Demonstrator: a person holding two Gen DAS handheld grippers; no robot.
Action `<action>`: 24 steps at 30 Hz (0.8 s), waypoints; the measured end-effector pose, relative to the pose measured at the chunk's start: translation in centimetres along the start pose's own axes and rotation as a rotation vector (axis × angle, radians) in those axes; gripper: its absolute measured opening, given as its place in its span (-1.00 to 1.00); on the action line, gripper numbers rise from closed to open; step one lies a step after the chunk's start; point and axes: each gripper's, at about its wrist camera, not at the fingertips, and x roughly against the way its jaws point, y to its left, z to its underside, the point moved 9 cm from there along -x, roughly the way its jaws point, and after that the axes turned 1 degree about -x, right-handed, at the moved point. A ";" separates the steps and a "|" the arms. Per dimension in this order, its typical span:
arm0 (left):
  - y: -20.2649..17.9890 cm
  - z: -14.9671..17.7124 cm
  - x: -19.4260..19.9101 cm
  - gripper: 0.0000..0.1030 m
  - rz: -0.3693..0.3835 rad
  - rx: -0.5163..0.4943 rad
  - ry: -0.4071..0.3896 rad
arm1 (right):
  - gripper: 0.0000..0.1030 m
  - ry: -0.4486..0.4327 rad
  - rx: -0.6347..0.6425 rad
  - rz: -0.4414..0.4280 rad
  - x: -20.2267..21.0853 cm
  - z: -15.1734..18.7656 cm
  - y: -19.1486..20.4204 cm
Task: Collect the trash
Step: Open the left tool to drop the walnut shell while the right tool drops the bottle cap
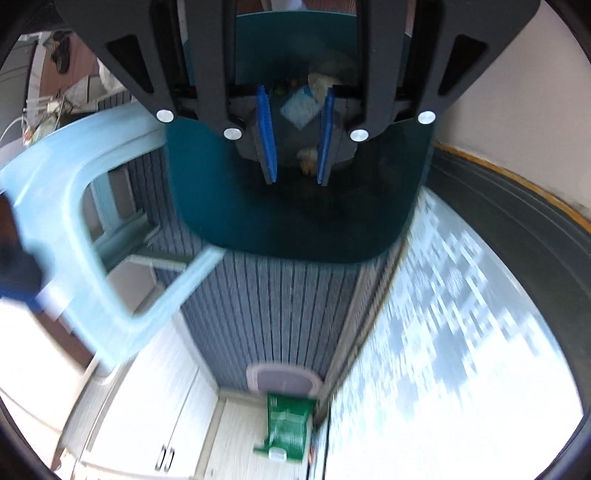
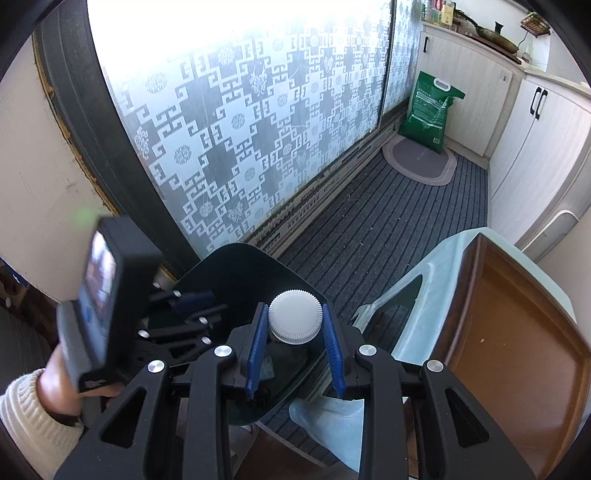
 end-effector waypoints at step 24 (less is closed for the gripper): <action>-0.5 -5.9 13.3 -0.75 0.021 0.010 -0.511 | -0.42 0.229 0.092 -0.086 -7.4 6.1 4.0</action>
